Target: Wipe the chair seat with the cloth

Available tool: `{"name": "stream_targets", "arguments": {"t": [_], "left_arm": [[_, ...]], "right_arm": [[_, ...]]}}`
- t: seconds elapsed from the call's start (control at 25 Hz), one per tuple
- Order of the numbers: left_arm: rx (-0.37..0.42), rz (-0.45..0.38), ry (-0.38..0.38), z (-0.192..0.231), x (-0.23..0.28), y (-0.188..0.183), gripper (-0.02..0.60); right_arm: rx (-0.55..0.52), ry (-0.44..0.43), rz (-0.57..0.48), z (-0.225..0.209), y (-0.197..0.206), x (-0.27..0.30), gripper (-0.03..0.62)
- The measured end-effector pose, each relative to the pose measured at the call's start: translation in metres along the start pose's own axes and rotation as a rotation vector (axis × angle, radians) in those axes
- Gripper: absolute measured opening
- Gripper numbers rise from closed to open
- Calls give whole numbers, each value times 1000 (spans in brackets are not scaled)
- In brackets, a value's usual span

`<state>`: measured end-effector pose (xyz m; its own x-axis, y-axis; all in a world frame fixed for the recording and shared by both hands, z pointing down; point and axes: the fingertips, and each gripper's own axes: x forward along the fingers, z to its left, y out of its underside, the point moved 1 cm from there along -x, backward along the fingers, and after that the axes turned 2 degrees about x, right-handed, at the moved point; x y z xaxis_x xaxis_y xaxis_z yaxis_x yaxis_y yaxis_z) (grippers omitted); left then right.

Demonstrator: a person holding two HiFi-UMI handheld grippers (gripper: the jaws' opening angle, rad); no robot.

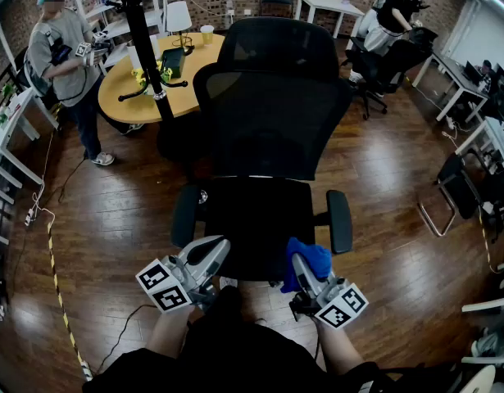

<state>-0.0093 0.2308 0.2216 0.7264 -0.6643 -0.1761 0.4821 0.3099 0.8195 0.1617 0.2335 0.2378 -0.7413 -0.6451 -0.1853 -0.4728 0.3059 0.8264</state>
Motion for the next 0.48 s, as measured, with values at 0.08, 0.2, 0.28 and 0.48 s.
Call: {"name": "stream_targets", "arguments": {"t": [0.08,0.2,0.28,0.48], "left_arm": [[-9,6,2,36,8,-10,-9],[-28,22,11,86,20,-23,-9],[-48,40,14,115,28,-27,-9],[-130,93,-4,165,42,-12,-9]], "right_arm": [[-5,18,16,-19,6,36,35],[-10,46,44,-49,16,91,35],[-12,74,72,-72,24,126,35],[-3,134,223,-138,76,192,35]]}}
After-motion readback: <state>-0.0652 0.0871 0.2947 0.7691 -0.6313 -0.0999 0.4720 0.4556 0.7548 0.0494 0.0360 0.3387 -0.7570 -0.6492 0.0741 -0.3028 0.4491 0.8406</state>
